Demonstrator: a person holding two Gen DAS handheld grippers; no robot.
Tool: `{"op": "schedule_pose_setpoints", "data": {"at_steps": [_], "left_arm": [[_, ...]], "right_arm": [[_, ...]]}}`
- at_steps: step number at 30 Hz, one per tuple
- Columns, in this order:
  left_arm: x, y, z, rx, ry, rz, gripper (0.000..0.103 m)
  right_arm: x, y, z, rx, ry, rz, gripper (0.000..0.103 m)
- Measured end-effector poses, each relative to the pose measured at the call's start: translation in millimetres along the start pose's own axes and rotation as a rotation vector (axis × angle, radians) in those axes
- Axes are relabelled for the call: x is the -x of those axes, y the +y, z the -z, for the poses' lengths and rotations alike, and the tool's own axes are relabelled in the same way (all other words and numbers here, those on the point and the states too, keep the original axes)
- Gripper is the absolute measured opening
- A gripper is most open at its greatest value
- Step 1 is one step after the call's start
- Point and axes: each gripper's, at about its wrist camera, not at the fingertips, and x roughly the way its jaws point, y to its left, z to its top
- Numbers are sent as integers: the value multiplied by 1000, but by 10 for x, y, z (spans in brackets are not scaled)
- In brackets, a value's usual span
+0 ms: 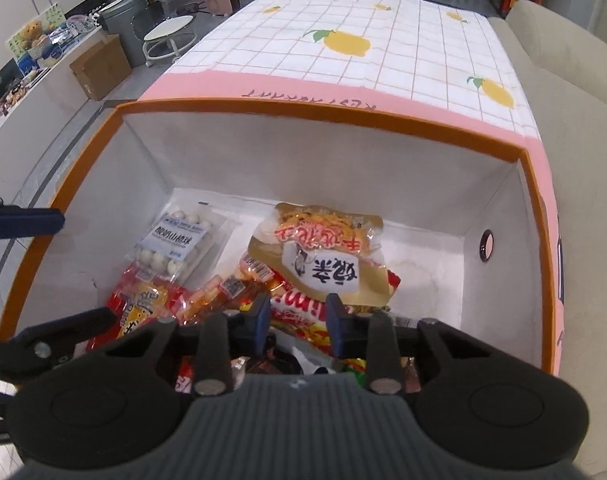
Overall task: Organize snacks
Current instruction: 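Open both tools to release the packs into the box and withdraw, then move the left tool to the green raisin bag while the right tool approaches the gluten strip packet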
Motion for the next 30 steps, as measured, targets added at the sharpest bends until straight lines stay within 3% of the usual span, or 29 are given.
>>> {"op": "schedule_pose_setpoints", "data": {"at_steps": [10,16,21,27,30], "left_arm": [[329,-129,67,22,-61,-13,82],[665,-237,119,82,-123,-2,82],[993,-349,236,167,-184,-5,82],[1308,-579,465,213,-257,-19,82],[1418,-699,583,226,-289,0,82]], "right_arm": [[569,-72,59,-42,-84,-21,33],[1005,-127,264,-73,-158,-32,41],[1385,-168,560,-102,-229,-52,43],[1821,-127,1078,-56,-355,5,48],[2009,-105,1369,-64,-412,24,59]]}}
